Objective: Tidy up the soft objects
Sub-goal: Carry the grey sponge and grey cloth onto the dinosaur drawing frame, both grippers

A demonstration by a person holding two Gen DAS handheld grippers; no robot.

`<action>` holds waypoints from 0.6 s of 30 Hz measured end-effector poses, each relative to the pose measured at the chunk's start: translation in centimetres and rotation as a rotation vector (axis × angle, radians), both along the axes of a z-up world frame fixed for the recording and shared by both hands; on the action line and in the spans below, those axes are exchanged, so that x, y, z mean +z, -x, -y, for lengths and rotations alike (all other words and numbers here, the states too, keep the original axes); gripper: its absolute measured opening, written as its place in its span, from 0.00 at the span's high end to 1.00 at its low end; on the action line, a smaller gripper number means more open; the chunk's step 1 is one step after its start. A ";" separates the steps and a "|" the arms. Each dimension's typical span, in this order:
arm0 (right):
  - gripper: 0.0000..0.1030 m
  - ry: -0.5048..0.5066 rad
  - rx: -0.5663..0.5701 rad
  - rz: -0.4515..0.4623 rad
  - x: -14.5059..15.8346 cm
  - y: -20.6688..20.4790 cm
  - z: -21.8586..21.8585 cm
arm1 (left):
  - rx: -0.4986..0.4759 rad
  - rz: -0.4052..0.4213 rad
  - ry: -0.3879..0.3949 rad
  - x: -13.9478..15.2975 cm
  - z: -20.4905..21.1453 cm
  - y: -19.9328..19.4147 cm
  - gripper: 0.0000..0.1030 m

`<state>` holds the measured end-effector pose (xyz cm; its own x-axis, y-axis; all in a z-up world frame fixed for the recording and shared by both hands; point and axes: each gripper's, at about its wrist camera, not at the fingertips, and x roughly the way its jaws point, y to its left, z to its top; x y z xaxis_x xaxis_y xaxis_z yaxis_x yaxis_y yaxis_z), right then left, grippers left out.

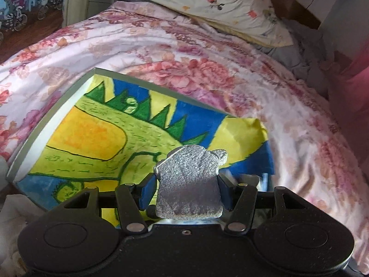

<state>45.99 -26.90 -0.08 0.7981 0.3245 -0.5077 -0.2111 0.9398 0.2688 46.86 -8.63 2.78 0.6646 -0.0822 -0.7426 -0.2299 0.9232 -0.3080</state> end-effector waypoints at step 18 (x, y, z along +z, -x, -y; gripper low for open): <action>0.78 -0.004 -0.008 0.008 1.0 1.0 -0.4 | 0.044 0.004 0.014 0.0 -0.3 0.2 0.25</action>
<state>44.98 -26.54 0.89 0.8049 0.3202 -0.4997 -0.2059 0.9403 0.2709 46.71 -8.33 2.76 0.6711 -0.0633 -0.7387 -0.2689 0.9077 -0.3221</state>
